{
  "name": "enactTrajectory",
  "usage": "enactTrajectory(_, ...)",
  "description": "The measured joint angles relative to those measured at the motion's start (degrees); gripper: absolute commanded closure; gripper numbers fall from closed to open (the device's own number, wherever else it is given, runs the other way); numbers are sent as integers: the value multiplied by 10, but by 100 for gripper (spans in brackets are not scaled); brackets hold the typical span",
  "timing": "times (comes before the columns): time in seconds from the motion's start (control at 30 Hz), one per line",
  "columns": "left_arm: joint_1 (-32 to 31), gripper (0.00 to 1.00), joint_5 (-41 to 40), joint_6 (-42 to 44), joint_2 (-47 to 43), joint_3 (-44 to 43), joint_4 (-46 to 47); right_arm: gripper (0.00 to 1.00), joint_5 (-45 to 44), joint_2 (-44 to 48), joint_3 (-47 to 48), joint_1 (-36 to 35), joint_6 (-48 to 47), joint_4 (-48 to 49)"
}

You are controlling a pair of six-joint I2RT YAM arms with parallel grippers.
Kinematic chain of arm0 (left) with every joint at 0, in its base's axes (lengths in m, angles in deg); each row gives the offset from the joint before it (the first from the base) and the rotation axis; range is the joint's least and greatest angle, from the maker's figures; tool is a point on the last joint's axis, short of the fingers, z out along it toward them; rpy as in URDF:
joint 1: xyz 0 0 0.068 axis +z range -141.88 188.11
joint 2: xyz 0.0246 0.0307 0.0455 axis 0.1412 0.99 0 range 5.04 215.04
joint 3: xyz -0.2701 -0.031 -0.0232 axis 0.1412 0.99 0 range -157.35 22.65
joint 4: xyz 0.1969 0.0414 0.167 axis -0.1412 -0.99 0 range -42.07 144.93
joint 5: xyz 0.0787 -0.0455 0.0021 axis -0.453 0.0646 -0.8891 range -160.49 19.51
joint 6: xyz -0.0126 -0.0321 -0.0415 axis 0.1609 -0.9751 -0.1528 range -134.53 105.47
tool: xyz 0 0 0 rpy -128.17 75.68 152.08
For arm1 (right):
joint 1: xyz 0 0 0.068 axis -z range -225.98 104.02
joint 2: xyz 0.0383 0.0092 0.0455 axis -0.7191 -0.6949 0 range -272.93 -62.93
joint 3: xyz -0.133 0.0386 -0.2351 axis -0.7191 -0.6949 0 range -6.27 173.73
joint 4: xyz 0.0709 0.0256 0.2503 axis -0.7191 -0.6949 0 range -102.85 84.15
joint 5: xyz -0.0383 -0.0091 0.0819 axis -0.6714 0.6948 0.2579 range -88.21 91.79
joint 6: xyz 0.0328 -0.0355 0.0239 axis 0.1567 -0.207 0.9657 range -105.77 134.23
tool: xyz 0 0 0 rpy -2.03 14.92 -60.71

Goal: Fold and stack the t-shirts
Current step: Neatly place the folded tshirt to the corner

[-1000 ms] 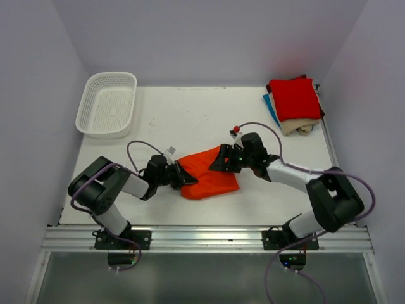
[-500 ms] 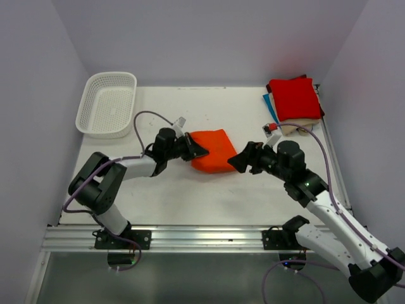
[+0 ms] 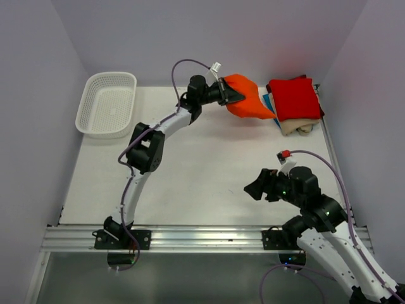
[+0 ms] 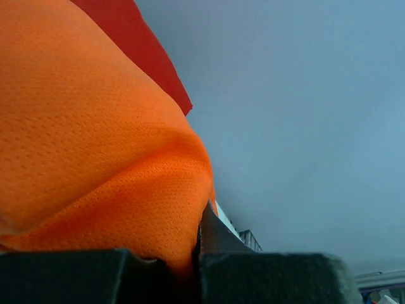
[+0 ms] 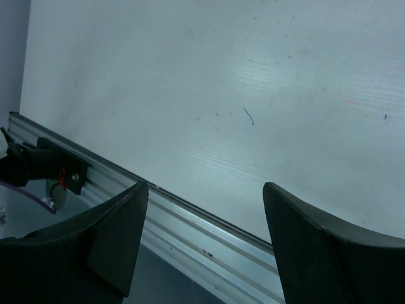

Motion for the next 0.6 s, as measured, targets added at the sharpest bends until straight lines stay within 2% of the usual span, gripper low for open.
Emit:
enactTrajectory(0.13, 3, 100, 26, -46, 44, -28, 22, 20, -33, 5, -2, 0, 17, -39)
enactTrajectory(0.2, 6, 100, 31, -47, 41, -5, 21, 12, -65, 5, -1, 0, 28, -54)
enactTrajectory(0.3, 9, 100, 35, -40, -1, 84, 15, 1, -112, -14, 5, 0, 39, -59)
enactTrajectory(0.47, 17, 100, 47, -12, -134, 281, -2, 1, -159, -112, 28, 0, 53, -12)
enactTrajectory(0.6, 19, 100, 57, 20, -242, 351, -33, 1, -170, -171, 29, 2, 73, 72)
